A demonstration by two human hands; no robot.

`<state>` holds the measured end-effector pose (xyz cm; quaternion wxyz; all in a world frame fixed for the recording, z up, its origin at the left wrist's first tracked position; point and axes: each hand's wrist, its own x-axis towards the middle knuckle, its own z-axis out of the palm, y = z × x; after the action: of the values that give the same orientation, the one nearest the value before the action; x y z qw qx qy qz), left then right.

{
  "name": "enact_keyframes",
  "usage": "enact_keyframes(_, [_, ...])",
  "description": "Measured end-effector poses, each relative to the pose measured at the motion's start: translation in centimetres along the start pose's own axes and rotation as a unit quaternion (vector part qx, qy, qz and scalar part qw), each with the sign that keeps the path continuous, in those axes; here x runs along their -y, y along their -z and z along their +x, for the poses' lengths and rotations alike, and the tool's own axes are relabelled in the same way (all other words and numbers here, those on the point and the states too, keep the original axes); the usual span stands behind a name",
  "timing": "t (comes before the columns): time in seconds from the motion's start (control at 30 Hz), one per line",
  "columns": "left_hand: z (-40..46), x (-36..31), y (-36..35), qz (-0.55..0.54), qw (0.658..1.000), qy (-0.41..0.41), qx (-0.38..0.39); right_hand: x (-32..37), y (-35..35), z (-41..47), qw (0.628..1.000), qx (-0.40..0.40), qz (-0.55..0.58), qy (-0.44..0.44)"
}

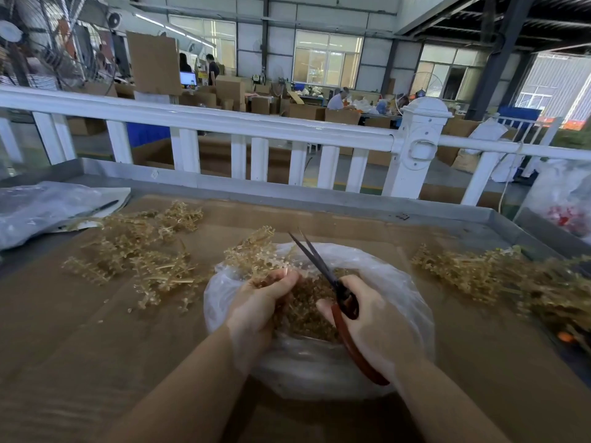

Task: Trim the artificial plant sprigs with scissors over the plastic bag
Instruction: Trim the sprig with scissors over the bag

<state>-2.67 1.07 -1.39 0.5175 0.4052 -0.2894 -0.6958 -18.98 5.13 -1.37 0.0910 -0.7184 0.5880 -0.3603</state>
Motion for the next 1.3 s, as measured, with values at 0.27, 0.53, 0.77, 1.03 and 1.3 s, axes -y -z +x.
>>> enact_keyframes(0.27, [-0.2,0.0,-0.2,-0.03,0.999,0.004,-0.024,-0.6,-0.3,-0.8,0.999,0.005,-0.037,0.019])
enact_keyframes(0.53, [0.6,-1.0,0.0,-0.004,1.0,-0.024,-0.003,-0.6,0.3,-0.5,1.0,0.024,0.005,-0.006])
enact_keyframes(0.77, [1.5,-0.7,0.7,-0.002,1.0,-0.003,-0.014,-0.5,0.5,-0.8,0.998,0.05,-0.024,0.0])
enact_keyframes(1.03, [1.5,-0.1,0.9,-0.002,0.999,-0.035,-0.024,-0.5,0.1,-1.0,0.995,0.071,-0.069,0.026])
enact_keyframes(1.3, [1.2,-0.1,0.6,-0.071,0.995,-0.022,-0.06,-0.6,0.1,-1.0,0.993,0.087,-0.07,0.035])
